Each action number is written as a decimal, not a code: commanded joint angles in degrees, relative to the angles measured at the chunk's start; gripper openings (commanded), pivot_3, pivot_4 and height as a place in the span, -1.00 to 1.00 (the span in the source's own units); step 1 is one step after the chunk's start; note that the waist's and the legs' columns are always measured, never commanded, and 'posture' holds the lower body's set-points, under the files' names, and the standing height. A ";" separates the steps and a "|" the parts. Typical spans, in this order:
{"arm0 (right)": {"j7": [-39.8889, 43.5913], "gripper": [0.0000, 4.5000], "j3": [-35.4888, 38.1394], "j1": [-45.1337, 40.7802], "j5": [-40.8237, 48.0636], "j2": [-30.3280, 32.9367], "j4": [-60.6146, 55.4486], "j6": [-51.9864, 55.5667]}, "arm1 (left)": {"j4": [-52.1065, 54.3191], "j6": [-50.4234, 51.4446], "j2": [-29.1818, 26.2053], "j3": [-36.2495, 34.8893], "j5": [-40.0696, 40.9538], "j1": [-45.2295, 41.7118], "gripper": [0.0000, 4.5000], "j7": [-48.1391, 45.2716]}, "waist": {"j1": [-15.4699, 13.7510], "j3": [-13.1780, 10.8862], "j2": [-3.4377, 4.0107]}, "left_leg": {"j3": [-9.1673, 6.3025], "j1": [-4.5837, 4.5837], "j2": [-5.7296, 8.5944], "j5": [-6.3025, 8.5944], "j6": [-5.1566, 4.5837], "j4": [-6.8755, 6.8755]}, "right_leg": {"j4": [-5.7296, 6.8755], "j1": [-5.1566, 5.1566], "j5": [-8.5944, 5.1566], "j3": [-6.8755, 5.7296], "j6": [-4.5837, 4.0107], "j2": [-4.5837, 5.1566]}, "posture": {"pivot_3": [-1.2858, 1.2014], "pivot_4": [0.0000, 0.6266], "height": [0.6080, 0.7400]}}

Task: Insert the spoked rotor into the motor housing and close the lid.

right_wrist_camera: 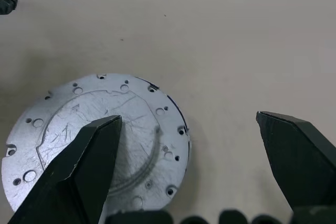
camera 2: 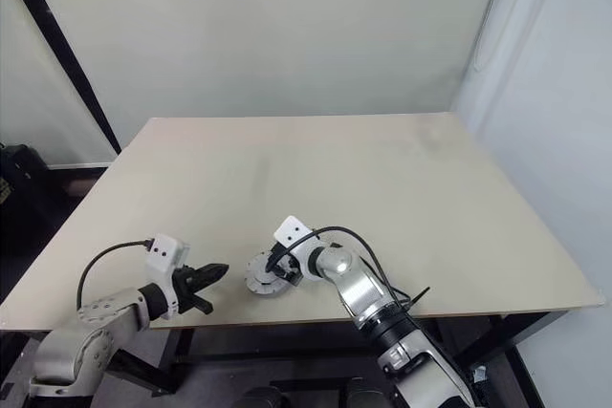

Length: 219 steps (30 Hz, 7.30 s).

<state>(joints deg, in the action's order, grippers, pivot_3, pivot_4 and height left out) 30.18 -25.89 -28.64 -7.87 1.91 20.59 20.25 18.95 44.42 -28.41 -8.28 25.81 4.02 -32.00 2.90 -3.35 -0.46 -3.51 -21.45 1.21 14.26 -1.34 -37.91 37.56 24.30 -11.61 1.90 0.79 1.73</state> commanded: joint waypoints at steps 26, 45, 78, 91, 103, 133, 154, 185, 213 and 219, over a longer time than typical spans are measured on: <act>33.02 1.00 2.43 -17.05 6.70 3.22 23.93 -14.09 | 3.21 -1.54 -4.46 -3.37 5.29 5.74 -0.98 -5.26 | 0.27 -0.02 0.04 | 0.04 0.07 0.07 0.00 0.01 0.03 | 0.02 -0.01 0.00 0.01 -0.02 -0.11 | 0.03 -1.00 1.00; 30.48 0.41 4.59 -20.15 3.95 -0.90 33.77 -17.05 | 5.15 -0.93 -5.29 -3.09 5.14 6.98 -1.00 -5.42 | 0.27 -0.05 0.09 | 0.02 0.11 0.05 0.00 0.01 0.05 | 0.09 -0.01 0.01 0.11 -0.02 -0.06 | 0.03 -1.00 1.00; 24.37 0.41 -1.80 -16.07 -4.05 -0.04 24.46 -3.82 | 3.38 -1.00 -4.49 -1.13 4.57 3.97 -1.00 -4.17 | 0.28 -0.09 0.17 | -0.01 0.89 -0.02 0.14 0.25 0.07 | 0.07 -0.65 -0.04 0.12 -0.01 0.00 | 0.03 -1.00 1.00; 23.52 0.41 -2.98 -16.05 -4.31 0.18 23.98 2.10 | 2.54 -1.05 -4.49 -0.64 4.64 3.02 -1.00 -3.74 | 0.26 -0.11 0.29 | -0.05 0.91 0.00 0.15 0.26 0.11 | -0.02 -0.70 -0.05 0.07 0.00 0.07 | 0.03 -1.00 1.00; 24.03 0.41 -4.85 -15.46 -5.20 1.28 22.72 -0.29 | -3.06 -0.97 -2.33 3.55 2.07 -2.83 -1.00 -1.38 | 0.23 -0.14 0.40 | -0.11 0.90 0.04 0.15 0.27 0.09 | -0.12 -0.79 -0.07 -0.03 0.04 0.13 | 0.03 -1.00 1.00; 26.58 0.98 -0.08 -13.59 0.81 1.43 14.25 7.98 | -17.56 -7.02 4.18 12.97 -6.87 -8.04 -1.00 -1.85 | -0.04 0.02 0.80 | -0.33 0.85 0.19 0.15 0.26 0.14 | -0.21 -0.86 -0.11 -0.13 0.11 0.22 | 0.03 -1.00 1.00; 4.05 0.98 41.66 -18.75 27.30 -0.24 29.79 47.74 | -17.74 -7.18 4.64 13.08 -7.76 -8.41 -1.00 -2.80 | -0.07 0.00 0.89 | -0.29 0.68 0.22 -0.03 -0.06 0.76 | -0.73 -0.86 -0.09 -0.13 0.12 0.21 | 0.03 -1.00 1.00; -3.75 0.41 50.27 -14.41 36.95 -8.71 32.80 50.92 | -16.57 -6.24 4.46 12.82 -7.78 -8.10 -1.00 -2.41 | 0.31 0.02 0.87 | -0.12 0.74 0.19 -0.01 -0.10 0.99 | -0.86 -0.82 -0.10 0.00 0.13 0.08 | 0.03 -1.00 1.00; -2.69 -0.45 47.61 -11.47 38.44 -8.75 28.93 51.42 | -12.14 10.88 8.88 -12.32 9.27 -10.03 0.18 3.22 | 2.78 0.01 0.76 | -0.16 0.64 0.04 0.02 -0.15 1.02 | -0.87 -0.72 -0.04 -0.02 0.30 0.05 | 0.03 -1.00 1.00; 0.13 -0.46 46.87 -9.98 40.18 -9.09 26.89 51.31 | -9.21 17.31 10.89 -20.16 18.66 -7.66 0.18 6.65 | 2.94 -0.01 0.77 | -0.18 0.66 0.03 0.03 -0.13 1.02 | -0.87 -0.73 -0.04 -0.03 0.29 0.04 | 0.03 -1.00 1.00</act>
<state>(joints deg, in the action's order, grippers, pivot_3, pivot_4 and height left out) 29.06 21.68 -38.75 30.92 -6.58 49.07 71.49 7.52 60.67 -17.89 -26.14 41.50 -3.69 -26.28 5.84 -3.36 0.31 -3.68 -20.80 1.24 14.30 -1.46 -36.89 36.68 23.58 -11.65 1.88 1.08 1.78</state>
